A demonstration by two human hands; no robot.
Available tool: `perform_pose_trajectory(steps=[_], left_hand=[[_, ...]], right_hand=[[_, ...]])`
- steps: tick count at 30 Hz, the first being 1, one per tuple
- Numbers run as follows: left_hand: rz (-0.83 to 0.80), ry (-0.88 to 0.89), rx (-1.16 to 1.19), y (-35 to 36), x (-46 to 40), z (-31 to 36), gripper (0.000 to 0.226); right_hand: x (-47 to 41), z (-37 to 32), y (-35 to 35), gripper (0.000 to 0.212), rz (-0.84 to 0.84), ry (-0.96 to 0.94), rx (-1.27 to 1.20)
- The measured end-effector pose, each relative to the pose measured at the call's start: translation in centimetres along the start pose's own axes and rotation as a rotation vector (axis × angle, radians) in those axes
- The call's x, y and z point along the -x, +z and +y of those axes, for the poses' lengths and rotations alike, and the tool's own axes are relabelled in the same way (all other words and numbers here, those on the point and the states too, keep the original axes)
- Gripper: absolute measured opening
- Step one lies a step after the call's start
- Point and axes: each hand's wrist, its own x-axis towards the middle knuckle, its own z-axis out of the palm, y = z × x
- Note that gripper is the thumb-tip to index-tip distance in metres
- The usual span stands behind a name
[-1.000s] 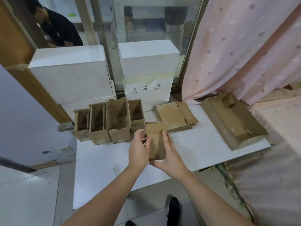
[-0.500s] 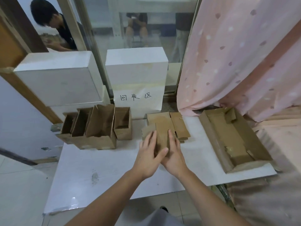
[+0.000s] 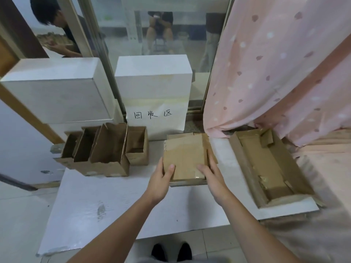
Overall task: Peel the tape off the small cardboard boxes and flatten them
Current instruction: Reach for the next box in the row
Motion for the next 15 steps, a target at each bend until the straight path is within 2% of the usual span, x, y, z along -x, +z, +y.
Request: perform_pose_trajectory(steps=[3,8,15], left_hand=[[-0.022,-0.002,0.101,-0.2,-0.3,-0.6,0.062],[0.086,-0.032,0.128,0.6,-0.2,0.0,0.051],[0.130,0.013,0.009,2.6,-0.2,1.8,0.049]], right_hand=[[0.3,-0.7,0.3,0.073,-0.005,0.004,-0.003],[-0.1,-1.3,0.8,0.064,0.040,-0.041,0.129],[-0.8,-1.2,-1.7,0.072,-0.103,-0.103,0.196]])
